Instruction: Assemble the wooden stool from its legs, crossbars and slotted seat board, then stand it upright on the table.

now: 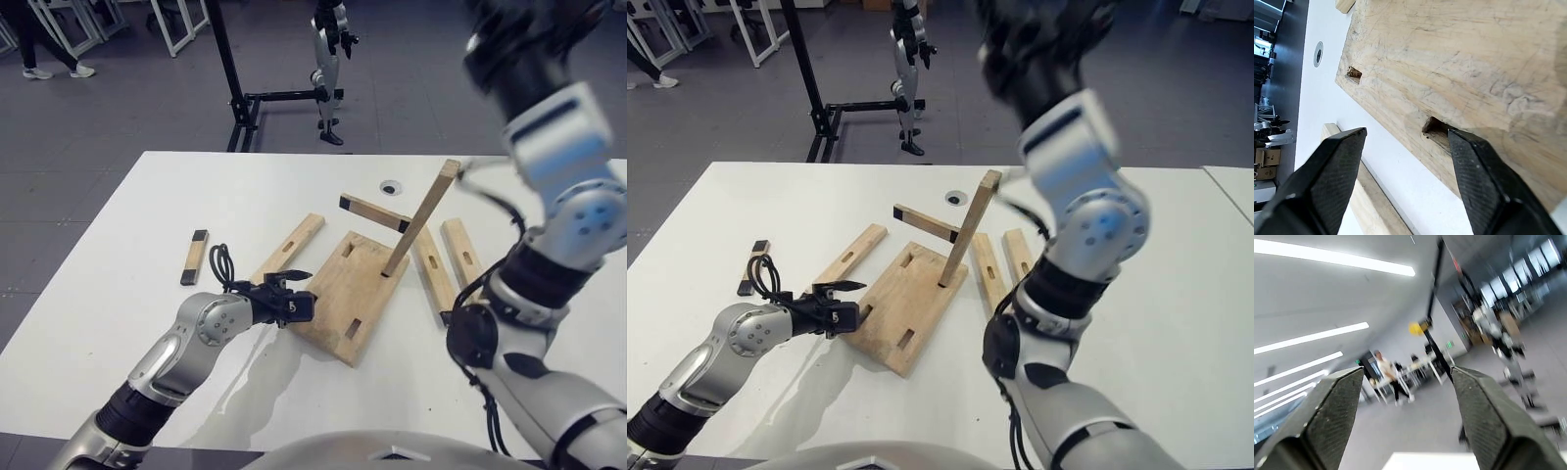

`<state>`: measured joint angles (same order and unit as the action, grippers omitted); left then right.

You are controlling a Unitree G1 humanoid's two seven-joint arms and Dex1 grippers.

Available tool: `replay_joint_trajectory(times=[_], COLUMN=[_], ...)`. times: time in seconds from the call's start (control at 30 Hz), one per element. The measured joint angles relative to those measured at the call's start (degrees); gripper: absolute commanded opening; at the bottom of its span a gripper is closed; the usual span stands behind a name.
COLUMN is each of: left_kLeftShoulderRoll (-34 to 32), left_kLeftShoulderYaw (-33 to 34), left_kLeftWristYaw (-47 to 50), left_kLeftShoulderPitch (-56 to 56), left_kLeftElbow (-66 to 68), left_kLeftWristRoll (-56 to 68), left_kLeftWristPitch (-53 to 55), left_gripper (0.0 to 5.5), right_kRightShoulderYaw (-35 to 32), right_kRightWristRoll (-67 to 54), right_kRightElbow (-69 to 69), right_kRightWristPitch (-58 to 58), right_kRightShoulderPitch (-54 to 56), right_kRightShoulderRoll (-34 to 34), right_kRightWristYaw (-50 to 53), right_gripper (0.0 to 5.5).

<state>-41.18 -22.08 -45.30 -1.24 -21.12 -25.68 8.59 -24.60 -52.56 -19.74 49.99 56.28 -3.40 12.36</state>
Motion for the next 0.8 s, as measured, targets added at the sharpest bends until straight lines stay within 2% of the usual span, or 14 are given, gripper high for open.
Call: replay_joint_trajectory(times=[0.03, 0.13, 0.2, 0.37, 0.5, 0.67, 0.73, 0.8], left_kLeftShoulderRoll=[0.1, 1.6, 2.9, 7.0, 8.8, 18.9, 25.7, 27.4], left_kLeftShoulderYaw=[0.0, 0.6, 1.1, 1.5, 1.1, 2.2, 2.5, 1.6], left_kLeftWristYaw=[0.3, 1.1, 1.6, 2.0, 1.8, 4.4, 6.5, 8.0], left_kLeftShoulderPitch=[0.2, 1.8, 3.4, 9.0, 9.8, 5.2, 2.4, 1.3], left_kLeftElbow=[0.0, -1.9, -4.2, -15.2, -20.2, -21.6, -23.2, -24.3], left_kLeftWristRoll=[-0.1, -0.1, -0.3, -3.0, -3.9, -0.6, 1.9, 3.7], left_kLeftWristPitch=[0.1, 4.4, 9.0, 27.1, 38.3, 54.0, 60.4, 64.2], left_gripper=[3.07, 3.07, 3.07, 3.07, 3.07, 3.07, 3.07, 3.07], right_kRightShoulderYaw=[0.0, 3.1, 3.9, 1.0, 7.2, 10.2, 10.3, 10.7], right_kRightWristRoll=[0.3, 12.4, 18.4, 21.9, 18.0, 17.7, 19.0, 19.7], right_kRightElbow=[-0.1, 0.3, 0.2, -9.1, -19.0, -21.2, -20.2, -19.9], right_kRightWristPitch=[-0.3, -2.5, -3.7, 5.6, 18.1, 19.3, 18.9, 18.1], right_kRightShoulderPitch=[1.1, 1.3, -2.0, -26.1, -50.4, -61.5, -64.1, -64.2], right_kRightShoulderRoll=[-1.1, -14.6, -19.5, -18.7, -13.9, -16.1, -19.3, -20.6], right_kRightWristYaw=[0.0, -0.3, -0.1, 2.9, 0.0, -6.6, -9.7, -12.0], right_gripper=[3.25, 3.25, 3.25, 3.25, 3.25, 3.25, 3.67, 4.11])
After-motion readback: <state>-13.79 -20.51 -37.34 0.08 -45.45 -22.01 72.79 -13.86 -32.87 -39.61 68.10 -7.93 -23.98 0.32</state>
